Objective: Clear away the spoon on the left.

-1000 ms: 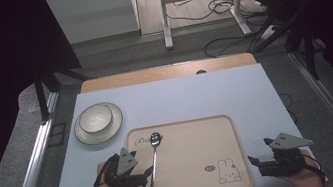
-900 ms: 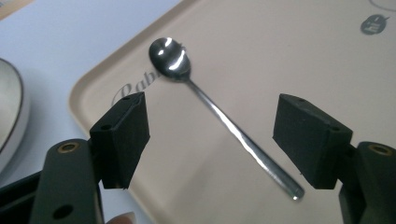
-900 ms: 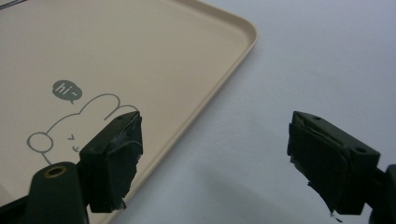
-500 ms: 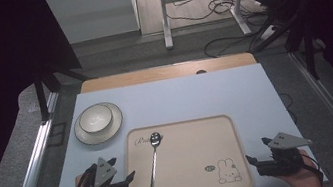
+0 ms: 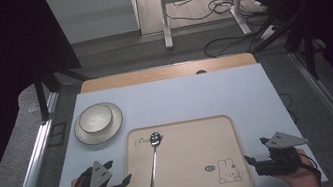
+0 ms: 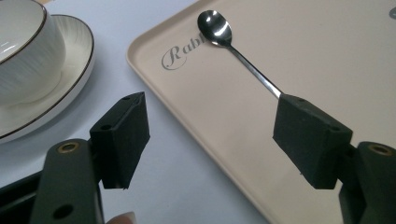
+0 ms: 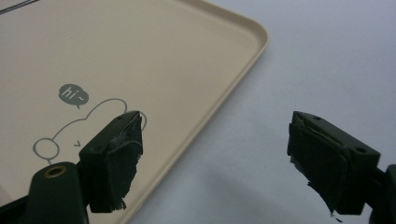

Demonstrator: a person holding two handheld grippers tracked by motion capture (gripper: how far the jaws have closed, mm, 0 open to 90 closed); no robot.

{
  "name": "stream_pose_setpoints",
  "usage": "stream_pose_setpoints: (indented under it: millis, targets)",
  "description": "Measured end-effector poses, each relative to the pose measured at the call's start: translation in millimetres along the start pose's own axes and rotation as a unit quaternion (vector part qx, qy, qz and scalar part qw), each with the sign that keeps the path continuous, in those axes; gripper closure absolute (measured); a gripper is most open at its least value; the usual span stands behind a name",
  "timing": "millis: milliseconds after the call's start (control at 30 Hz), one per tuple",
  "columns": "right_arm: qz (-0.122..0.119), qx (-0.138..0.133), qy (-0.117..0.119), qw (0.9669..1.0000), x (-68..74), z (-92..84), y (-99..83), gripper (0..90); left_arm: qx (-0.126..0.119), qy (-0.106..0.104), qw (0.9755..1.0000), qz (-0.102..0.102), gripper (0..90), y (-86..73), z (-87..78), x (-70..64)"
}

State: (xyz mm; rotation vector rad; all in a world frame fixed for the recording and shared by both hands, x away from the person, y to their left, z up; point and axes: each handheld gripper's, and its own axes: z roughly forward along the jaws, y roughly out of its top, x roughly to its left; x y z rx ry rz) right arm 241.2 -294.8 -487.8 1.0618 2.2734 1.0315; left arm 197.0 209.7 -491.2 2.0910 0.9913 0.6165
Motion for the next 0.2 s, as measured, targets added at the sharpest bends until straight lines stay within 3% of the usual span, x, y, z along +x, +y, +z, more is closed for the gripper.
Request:
stream_pose_setpoints:
  millis: [200]
  targets:
    - [0.031,-0.016,-0.001,0.9994,-5.0,-2.7,-0.6,17.6,-0.002,-0.007,1.0,0.0,27.0,2.3,4.6,0.7]
